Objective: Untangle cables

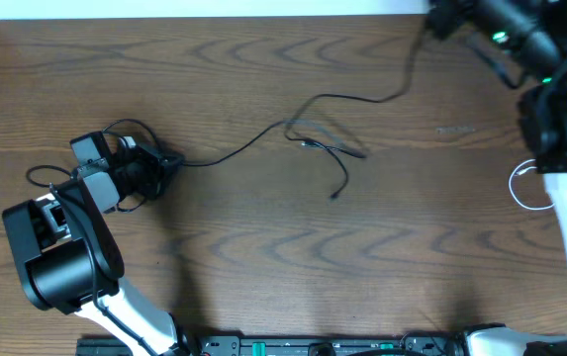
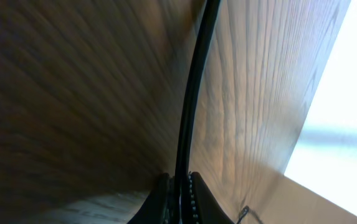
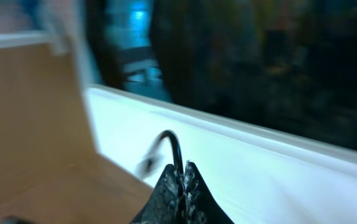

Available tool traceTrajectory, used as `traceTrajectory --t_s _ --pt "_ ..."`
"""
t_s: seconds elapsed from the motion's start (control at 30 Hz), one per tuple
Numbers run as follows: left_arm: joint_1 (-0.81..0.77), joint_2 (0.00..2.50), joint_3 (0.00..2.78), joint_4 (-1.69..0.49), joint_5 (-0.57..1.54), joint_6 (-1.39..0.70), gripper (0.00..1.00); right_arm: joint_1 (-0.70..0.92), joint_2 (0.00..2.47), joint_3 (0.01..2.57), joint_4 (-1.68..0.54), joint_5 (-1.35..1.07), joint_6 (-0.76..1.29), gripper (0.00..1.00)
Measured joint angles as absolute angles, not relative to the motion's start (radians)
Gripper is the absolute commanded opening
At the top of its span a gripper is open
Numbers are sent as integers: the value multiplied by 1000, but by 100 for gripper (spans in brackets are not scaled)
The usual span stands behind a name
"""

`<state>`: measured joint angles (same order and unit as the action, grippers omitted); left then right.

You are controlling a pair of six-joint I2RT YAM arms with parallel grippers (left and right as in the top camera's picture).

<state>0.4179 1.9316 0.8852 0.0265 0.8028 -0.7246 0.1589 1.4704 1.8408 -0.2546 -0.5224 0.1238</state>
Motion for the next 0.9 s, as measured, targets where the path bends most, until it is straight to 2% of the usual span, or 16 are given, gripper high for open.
traceTrajectory --t_s 0.53,0.9 --pt "511 1922 891 -16 786 -725 8 -208 1463 1841 -509 -473 325 1" --pt "512 1922 892 -18 786 -725 8 -247 1464 1841 -745 -439 374 1"
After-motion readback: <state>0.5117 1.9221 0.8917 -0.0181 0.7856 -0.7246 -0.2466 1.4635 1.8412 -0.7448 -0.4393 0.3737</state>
